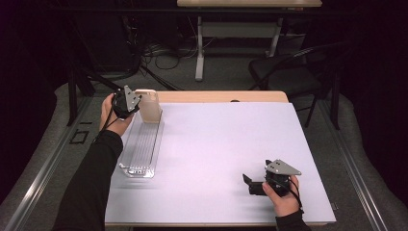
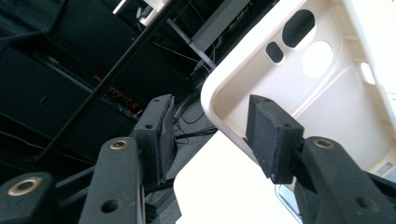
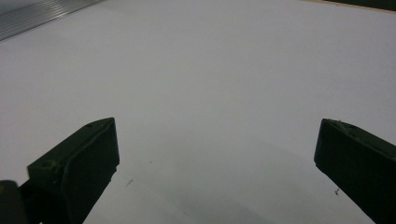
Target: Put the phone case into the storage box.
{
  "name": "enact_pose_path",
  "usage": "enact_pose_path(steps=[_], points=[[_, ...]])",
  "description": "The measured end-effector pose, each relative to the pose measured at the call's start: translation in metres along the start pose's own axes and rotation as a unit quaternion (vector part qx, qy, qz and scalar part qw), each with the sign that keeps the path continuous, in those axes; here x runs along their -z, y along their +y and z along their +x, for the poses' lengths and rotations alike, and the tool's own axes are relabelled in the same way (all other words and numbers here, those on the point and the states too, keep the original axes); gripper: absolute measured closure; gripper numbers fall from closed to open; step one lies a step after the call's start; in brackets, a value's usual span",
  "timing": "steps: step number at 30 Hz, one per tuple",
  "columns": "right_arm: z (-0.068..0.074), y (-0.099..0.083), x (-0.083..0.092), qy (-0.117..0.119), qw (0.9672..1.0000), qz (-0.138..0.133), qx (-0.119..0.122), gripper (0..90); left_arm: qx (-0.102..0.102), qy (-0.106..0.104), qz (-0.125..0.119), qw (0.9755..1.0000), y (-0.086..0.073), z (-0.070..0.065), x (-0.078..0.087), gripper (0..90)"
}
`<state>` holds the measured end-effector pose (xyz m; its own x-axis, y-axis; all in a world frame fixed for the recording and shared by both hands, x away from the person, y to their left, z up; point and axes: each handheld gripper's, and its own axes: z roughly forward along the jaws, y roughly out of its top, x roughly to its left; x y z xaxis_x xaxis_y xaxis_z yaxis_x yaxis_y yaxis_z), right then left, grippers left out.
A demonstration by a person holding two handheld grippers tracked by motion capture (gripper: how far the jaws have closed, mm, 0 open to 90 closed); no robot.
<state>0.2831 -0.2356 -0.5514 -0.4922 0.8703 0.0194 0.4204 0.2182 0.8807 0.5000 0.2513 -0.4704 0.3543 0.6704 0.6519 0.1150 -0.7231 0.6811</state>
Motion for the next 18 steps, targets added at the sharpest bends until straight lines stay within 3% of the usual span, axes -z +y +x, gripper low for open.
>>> enact_pose_path(steps=[15,18], points=[[0.0005,-0.0001,-0.0003,0.0,1.0,0.004,-0.001,0.0,0.011,0.0,0.001,0.9999,0.0016,0.0032,0.0048,44.3],[0.0008,-0.0001,-0.0008,0.0,1.0,0.002,0.002,0.1,0.024,-0.001,0.001,0.9997,0.0025,0.0039,0.0067,43.8]])
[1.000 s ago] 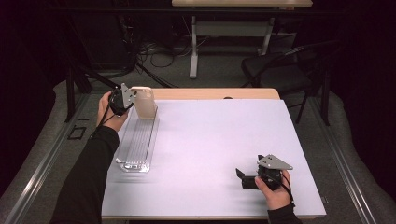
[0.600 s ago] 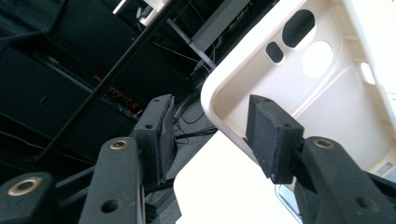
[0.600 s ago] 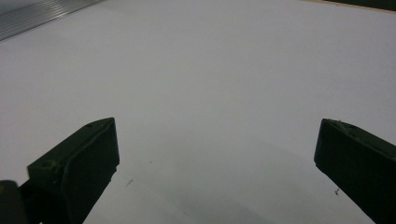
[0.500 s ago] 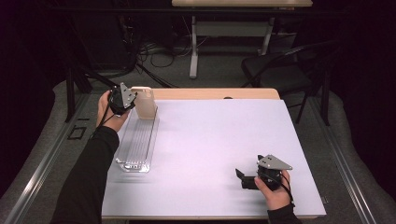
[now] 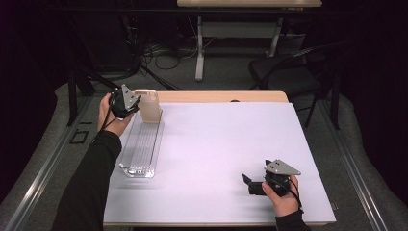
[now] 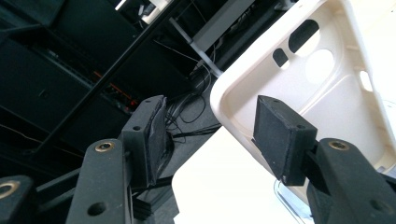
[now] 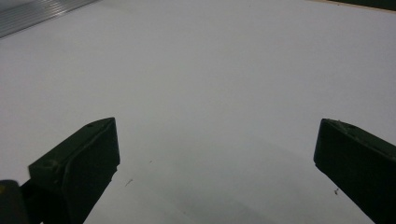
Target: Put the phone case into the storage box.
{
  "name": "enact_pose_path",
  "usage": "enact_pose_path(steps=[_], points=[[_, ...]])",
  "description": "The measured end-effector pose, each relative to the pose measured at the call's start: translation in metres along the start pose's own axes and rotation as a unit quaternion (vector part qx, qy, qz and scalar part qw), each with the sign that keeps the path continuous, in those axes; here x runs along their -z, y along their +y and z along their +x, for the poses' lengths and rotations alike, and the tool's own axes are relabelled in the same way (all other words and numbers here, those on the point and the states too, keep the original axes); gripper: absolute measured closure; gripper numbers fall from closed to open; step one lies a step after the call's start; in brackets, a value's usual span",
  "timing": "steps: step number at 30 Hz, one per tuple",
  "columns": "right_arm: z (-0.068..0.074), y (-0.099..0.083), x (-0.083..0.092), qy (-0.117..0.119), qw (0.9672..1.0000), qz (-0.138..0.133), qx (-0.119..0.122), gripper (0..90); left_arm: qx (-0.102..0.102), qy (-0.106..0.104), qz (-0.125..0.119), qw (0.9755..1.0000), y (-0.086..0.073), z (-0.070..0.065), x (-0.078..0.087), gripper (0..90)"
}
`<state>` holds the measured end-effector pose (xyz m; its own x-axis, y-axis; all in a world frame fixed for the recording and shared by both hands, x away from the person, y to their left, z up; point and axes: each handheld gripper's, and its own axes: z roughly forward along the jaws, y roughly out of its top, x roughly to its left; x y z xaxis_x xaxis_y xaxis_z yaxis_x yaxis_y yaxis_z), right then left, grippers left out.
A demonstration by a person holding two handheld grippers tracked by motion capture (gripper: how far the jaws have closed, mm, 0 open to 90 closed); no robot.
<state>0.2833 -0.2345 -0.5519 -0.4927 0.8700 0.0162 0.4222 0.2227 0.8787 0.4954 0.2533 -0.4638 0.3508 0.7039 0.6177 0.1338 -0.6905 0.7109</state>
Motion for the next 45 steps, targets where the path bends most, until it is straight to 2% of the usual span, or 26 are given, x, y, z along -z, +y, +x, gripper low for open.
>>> enact_pose_path(steps=[1,5,8,12,20,25,27,30,32,35,38,39,40,42,43,44,45], points=[[0.0,0.0,0.0,0.0,1.0,0.001,0.001,0.1,0.0,0.0,0.0,1.0,0.0,0.0,0.0,43.6],[0.0,0.0,0.0,0.0,1.0,0.0,0.003,0.1,0.021,-0.009,0.016,0.9996,0.002,0.0,0.002,43.6],[0.001,0.0,0.0,0.001,1.0,-0.001,0.003,0.1,0.039,-0.018,0.017,0.9989,0.003,0.0,0.004,43.6],[0.0,0.0,0.0,0.0,1.0,0.0,0.003,0.1,0.051,-0.026,0.016,0.9982,0.004,0.001,0.006,43.6],[0.001,0.001,0.0,0.0,1.0,0.0,0.004,0.1,0.084,-0.059,0.026,0.9944,0.003,0.004,0.008,43.8],[0.0,0.001,0.0,0.0,1.0,-0.001,0.004,0.2,0.12,-0.084,0.027,0.9889,0.003,0.007,0.011,45.2],[0.0,0.001,0.0,0.001,1.0,0.0,0.004,0.2,0.13,-0.094,0.031,0.9866,0.003,0.007,0.013,45.6],[0.001,0.001,0.0,0.001,1.0,0.0,0.005,0.3,0.139,-0.1,0.037,0.9845,0.005,0.008,0.016,46.5],[0.001,0.001,0.0,0.001,1.0,-0.001,0.006,0.3,0.153,-0.108,0.039,0.9815,0.005,0.009,0.018,46.5],[0.001,0.001,0.0,0.001,1.0,-0.001,0.005,0.4,0.155,-0.108,0.04,0.9811,0.006,0.01,0.02,46.5],[0.001,0.001,0.0,0.0,1.0,-0.001,0.005,0.3,0.167,-0.111,0.039,0.9789,0.008,0.011,0.023,46.5],[0.001,0.001,0.0,0.0,1.0,-0.001,0.005,0.3,0.167,-0.111,0.039,0.9789,0.008,0.011,0.023,46.3],[0.001,0.001,0.0,0.0,1.0,-0.001,0.006,0.4,0.18,-0.116,0.04,0.976,0.009,0.011,0.026,46.0],[0.001,0.001,0.0,0.0,1.0,-0.001,0.006,0.4,0.196,-0.122,0.037,0.9722,0.01,0.012,0.028,44.7],[0.001,0.001,0.0,0.0,1.0,-0.001,0.007,0.3,0.196,-0.122,0.037,0.9722,0.01,0.012,0.028,43.6],[0.001,0.001,0.0,0.0,1.0,-0.001,0.007,0.4,0.208,-0.13,0.04,0.9686,0.01,0.013,0.029,42.8],[0.002,0.001,0.0,0.001,1.0,-0.001,0.007,0.4,0.211,-0.133,0.04,0.9674,0.01,0.013,0.03,41.5]])
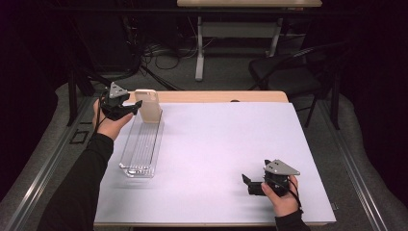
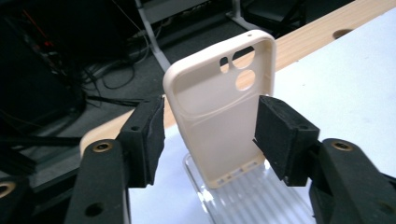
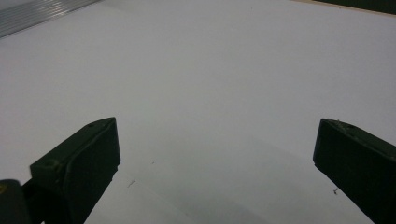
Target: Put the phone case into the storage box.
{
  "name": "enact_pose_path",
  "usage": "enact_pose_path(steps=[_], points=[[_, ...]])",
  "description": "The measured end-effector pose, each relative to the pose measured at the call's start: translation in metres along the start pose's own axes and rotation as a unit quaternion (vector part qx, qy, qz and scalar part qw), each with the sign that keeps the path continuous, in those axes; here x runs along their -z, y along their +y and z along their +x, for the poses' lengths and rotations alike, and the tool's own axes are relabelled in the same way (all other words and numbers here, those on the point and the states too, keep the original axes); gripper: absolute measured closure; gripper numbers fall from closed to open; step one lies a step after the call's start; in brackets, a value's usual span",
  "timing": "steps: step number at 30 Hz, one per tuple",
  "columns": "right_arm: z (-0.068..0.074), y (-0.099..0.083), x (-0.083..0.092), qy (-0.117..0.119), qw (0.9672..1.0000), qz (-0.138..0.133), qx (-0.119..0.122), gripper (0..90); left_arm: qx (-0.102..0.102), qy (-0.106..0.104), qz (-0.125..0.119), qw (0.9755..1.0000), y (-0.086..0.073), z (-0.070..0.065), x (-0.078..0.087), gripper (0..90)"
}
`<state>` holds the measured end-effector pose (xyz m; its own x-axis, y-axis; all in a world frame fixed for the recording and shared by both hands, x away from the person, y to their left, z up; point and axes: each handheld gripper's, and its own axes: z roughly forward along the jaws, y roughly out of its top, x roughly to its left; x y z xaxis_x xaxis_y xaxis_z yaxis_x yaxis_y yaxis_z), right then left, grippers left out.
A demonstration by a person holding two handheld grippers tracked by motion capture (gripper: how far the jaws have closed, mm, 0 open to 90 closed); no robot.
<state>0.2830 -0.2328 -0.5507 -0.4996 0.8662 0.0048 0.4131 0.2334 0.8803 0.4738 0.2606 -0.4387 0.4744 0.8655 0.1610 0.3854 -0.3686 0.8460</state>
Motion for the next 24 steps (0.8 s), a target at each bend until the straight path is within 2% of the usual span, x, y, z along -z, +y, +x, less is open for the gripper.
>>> enact_pose_path(steps=[4,5,7,14,19,24], points=[[0.0,0.0,0.0,0.0,1.0,-0.001,0.001,0.3,0.012,-0.012,0.007,0.9998,0.0,0.0,0.002,38.3],[0.0,0.0,0.0,0.0,1.0,-0.001,0.001,0.3,0.025,-0.022,0.01,0.9994,0.0,0.0,0.002,37.5],[0.0,0.0,0.0,0.001,1.0,-0.001,0.001,0.3,0.031,-0.028,0.013,0.9991,0.0,0.0,0.003,37.4],[0.001,0.0,0.0,0.001,1.0,0.002,0.004,0.3,0.066,-0.058,0.023,0.9959,0.001,0.0,0.008,34.4],[0.001,0.0,0.0,0.001,1.0,0.002,0.004,0.3,0.069,-0.069,0.028,0.9948,0.001,0.0,0.01,29.2],[0.001,0.001,0.001,0.001,1.0,0.001,0.003,0.3,0.079,-0.078,0.02,0.9936,0.003,0.0,0.013,26.2]])
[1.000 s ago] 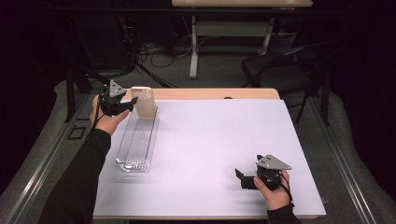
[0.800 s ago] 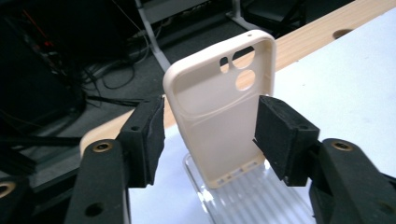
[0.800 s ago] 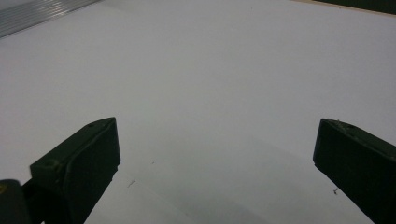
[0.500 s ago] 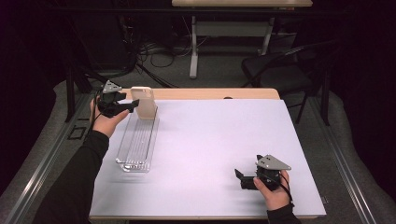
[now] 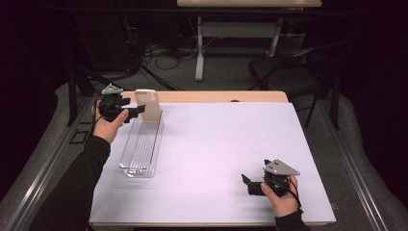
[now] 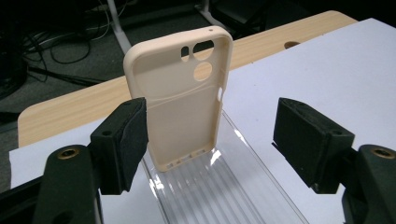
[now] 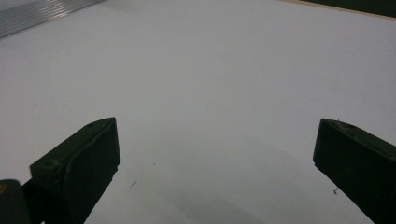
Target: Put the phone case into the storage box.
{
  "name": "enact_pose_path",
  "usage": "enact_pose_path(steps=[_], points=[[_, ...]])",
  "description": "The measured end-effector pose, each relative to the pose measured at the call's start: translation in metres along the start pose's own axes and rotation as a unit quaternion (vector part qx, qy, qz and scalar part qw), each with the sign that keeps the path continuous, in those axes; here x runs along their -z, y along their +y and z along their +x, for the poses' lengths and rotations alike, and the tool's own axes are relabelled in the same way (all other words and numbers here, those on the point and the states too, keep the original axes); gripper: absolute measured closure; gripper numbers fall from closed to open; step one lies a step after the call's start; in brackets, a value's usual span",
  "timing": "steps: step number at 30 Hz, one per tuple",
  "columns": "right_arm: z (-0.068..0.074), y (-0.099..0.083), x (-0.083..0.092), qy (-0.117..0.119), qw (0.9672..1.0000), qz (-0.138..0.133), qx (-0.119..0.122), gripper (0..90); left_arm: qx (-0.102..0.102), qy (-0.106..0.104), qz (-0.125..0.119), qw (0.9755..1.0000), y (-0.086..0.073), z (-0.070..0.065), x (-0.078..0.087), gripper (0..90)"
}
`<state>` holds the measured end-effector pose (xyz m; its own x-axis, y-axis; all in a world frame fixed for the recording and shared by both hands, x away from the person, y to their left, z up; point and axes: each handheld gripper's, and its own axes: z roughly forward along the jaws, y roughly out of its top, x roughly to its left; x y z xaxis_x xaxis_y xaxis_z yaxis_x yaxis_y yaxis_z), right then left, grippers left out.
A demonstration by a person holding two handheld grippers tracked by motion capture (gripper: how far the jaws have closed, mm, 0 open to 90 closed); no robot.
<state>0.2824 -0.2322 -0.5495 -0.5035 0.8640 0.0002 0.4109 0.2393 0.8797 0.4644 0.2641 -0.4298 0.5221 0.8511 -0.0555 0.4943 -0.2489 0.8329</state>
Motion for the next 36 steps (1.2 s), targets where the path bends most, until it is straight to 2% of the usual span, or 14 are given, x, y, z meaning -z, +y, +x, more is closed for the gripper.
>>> enact_pose_path(steps=[4,10,15,22,27,36], points=[[-0.001,0.0,0.0,0.0,1.0,-0.001,0.0,0.3,0.002,-0.004,0.002,1.0,0.0,0.001,0.001,21.9],[-0.001,0.0,0.0,0.0,1.0,-0.001,0.001,0.3,0.012,-0.001,0.0,0.9999,0.0,0.001,0.004,21.0],[-0.001,0.0,0.0,0.0,1.0,0.0,0.0,0.3,0.022,-0.014,-0.003,0.9996,0.001,0.003,0.006,16.3],[-0.001,0.0,-0.001,0.0,1.0,-0.001,0.001,0.3,0.017,-0.008,-0.009,0.9998,0.001,0.001,0.009,15.5],[-0.001,0.0,0.0,0.0,1.0,-0.001,0.001,0.3,0.014,-0.003,0.0,0.9999,0.0,0.0,0.01,15.2],[-0.001,0.0,0.0,0.001,1.0,-0.003,-0.001,0.3,0.021,-0.009,-0.014,0.9996,0.001,0.0,0.015,15.0]])
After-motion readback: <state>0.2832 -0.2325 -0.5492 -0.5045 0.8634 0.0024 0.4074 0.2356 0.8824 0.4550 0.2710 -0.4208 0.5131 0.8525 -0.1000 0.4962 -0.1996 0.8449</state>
